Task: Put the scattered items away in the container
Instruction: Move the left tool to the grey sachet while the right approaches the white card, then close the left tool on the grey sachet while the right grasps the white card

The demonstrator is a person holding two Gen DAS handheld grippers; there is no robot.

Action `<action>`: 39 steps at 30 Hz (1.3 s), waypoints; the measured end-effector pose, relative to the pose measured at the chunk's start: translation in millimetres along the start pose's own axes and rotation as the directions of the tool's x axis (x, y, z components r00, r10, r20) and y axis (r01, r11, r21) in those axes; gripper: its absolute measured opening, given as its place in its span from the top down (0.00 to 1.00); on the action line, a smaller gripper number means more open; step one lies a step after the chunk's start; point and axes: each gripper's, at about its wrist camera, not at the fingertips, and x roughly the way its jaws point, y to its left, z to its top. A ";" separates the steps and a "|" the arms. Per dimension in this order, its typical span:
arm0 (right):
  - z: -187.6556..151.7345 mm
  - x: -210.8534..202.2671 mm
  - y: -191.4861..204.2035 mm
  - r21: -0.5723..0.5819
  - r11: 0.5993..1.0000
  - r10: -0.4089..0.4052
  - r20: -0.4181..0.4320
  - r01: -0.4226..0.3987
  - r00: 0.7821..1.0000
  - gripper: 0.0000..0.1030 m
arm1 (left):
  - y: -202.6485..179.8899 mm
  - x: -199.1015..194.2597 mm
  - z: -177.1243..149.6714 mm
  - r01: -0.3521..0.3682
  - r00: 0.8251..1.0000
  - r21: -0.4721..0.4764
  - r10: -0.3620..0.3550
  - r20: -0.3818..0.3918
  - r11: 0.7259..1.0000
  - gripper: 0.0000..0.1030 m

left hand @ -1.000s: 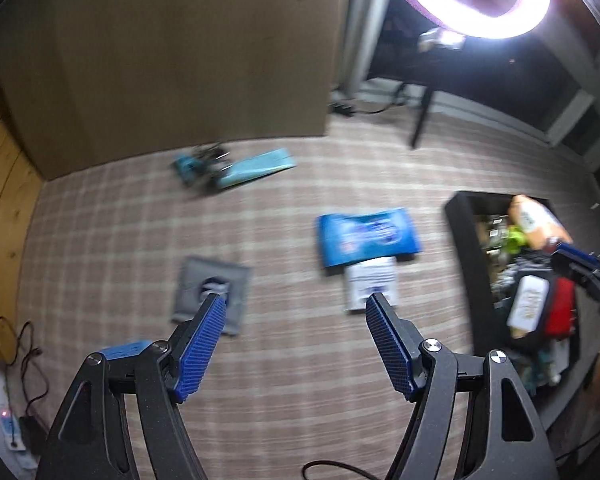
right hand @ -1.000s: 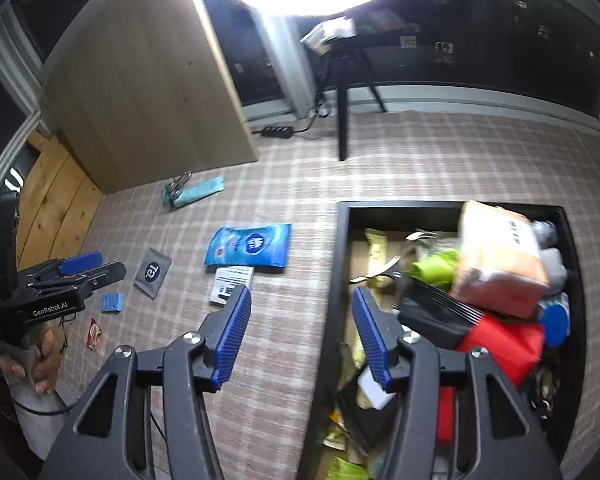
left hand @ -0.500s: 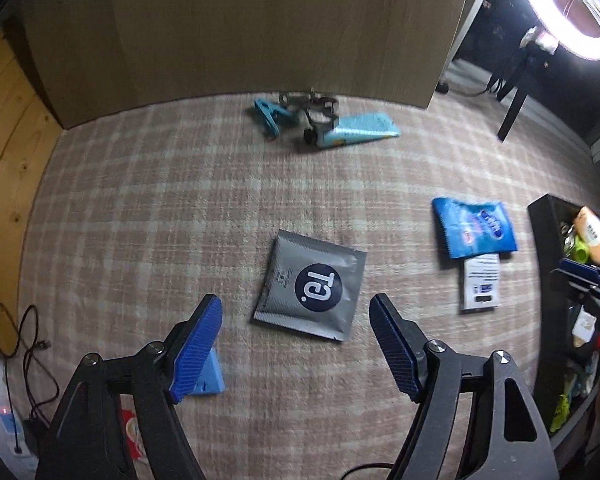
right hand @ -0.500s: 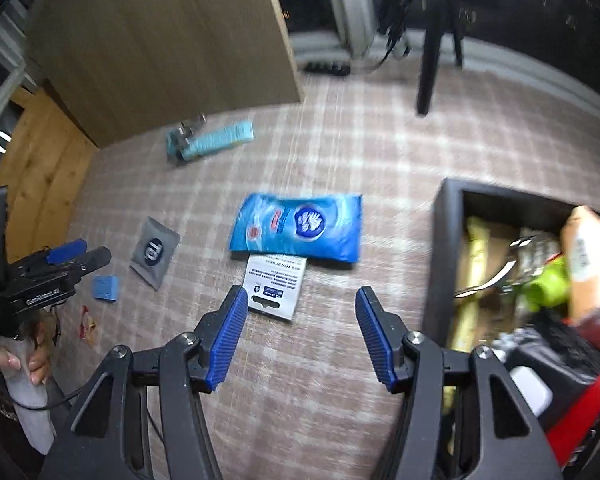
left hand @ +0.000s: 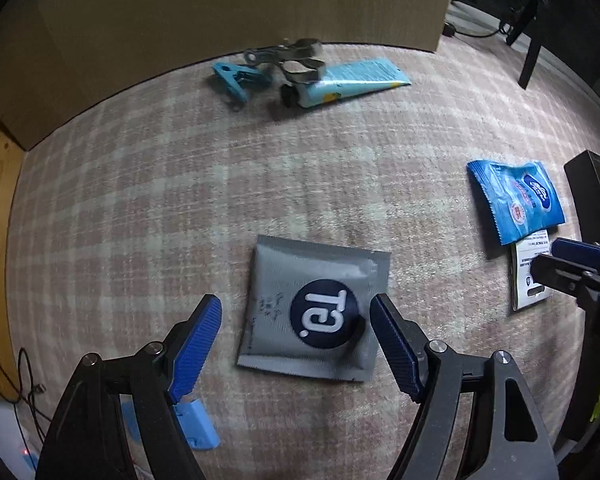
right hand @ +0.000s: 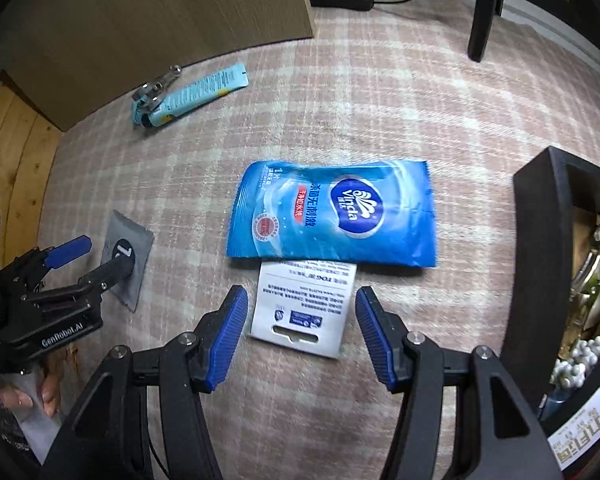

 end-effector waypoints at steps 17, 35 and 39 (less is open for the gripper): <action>13.8 23.6 22.0 -0.028 0.998 -0.060 -0.046 0.059 0.997 0.31 | -8.0 5.6 8.7 0.039 0.999 0.011 -0.039 -0.011 0.999 0.26; 26.6 16.2 17.7 -0.053 0.997 -0.052 -0.064 0.049 0.997 0.69 | -2.3 -4.9 -4.1 0.054 0.999 -0.003 -0.054 0.004 0.999 0.32; 29.1 13.1 2.3 -0.006 1.000 -0.009 -0.075 0.009 0.997 0.71 | -1.8 -7.8 -9.6 0.065 0.998 -0.019 -0.065 0.006 0.998 0.32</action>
